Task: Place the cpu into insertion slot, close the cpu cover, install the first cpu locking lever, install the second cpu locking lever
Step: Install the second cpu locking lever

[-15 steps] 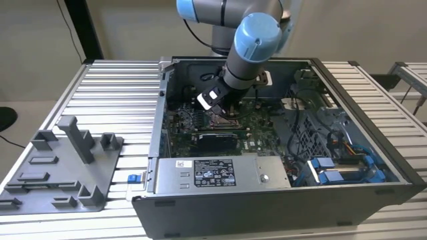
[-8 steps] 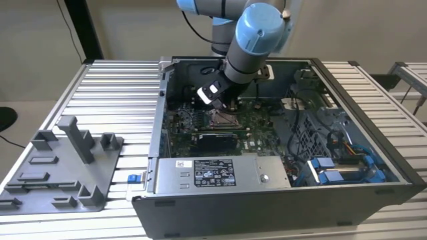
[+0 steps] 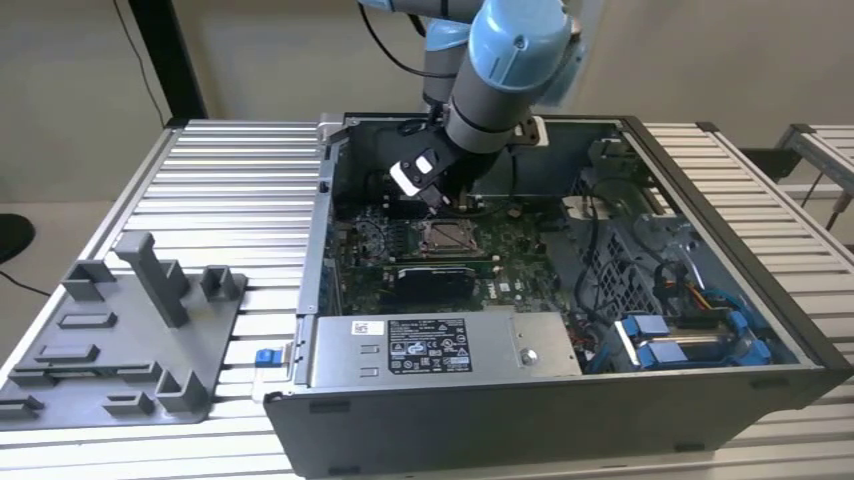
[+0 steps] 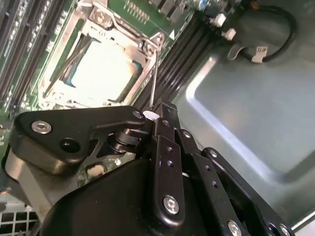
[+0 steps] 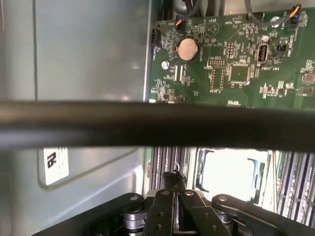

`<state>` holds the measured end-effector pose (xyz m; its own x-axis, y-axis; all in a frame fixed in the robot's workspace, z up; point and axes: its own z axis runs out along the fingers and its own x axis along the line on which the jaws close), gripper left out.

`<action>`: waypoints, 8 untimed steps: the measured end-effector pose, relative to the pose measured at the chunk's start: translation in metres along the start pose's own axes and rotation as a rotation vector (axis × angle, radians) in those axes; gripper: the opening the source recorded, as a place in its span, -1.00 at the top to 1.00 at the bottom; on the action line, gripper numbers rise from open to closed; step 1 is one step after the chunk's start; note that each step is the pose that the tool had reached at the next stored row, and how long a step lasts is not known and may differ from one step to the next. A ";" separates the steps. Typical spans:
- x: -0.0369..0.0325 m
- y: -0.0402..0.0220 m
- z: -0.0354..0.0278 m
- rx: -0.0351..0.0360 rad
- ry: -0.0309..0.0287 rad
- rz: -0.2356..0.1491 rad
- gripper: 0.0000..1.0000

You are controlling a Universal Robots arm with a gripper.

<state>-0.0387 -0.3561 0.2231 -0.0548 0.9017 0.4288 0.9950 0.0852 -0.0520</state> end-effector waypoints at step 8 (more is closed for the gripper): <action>-0.0008 -0.0267 0.0013 -0.0002 0.0003 0.000 1.00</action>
<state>-0.0653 -0.3586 0.2230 -0.0548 0.9016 0.4290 0.9950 0.0851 -0.0518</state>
